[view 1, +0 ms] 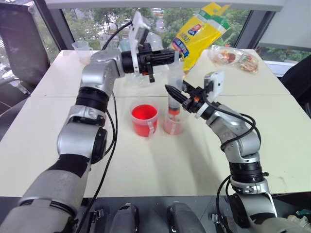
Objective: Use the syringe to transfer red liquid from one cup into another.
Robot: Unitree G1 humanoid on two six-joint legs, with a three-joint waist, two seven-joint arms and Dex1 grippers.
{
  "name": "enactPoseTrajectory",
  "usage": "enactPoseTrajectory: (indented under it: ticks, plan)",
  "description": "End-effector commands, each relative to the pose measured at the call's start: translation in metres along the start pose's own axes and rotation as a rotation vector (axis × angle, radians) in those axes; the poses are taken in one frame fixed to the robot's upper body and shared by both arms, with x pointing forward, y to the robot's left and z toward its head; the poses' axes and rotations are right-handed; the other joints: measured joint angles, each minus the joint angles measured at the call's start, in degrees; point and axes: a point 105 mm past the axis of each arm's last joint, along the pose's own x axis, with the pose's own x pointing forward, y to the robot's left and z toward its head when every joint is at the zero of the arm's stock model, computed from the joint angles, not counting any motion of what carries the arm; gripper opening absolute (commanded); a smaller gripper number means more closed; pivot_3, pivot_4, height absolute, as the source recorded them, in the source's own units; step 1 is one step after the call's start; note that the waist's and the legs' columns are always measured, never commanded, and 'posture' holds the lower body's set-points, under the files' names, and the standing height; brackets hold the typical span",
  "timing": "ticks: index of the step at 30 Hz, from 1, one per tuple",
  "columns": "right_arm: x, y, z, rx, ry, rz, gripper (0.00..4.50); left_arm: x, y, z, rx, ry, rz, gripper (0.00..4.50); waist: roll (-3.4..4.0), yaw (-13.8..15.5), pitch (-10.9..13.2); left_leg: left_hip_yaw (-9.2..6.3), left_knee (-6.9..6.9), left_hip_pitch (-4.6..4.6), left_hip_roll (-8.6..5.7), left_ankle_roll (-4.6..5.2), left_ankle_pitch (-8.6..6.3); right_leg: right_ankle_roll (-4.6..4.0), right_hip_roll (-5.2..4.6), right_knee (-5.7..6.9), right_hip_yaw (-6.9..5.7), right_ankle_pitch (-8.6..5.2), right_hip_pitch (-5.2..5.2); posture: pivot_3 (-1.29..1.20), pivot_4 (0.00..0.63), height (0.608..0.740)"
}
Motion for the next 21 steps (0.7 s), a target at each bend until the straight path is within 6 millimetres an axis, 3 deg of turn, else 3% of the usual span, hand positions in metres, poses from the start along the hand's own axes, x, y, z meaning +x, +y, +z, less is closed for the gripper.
enactPoseTrajectory:
  ticks: [1,21]
  plan:
    - [0.003,0.014,0.029,-0.07,-0.104,0.059,1.39,0.011,-0.009,0.004,0.044,0.024,-0.064,0.05,0.0,0.01,0.0,0.0,0.0,0.0,0.0,0.0,0.0,0.0,0.01,0.0,0.0,0.0,0.0,0.0,0.15,0.74]
    - [0.001,0.007,0.069,-0.11,-0.181,0.045,1.39,0.017,-0.024,-0.03,0.006,0.062,-0.091,0.05,0.0,0.14,0.0,-0.02,0.02,0.0,0.02,-0.01,0.0,0.0,0.02,0.01,0.03,0.0,0.01,0.0,0.15,0.74]
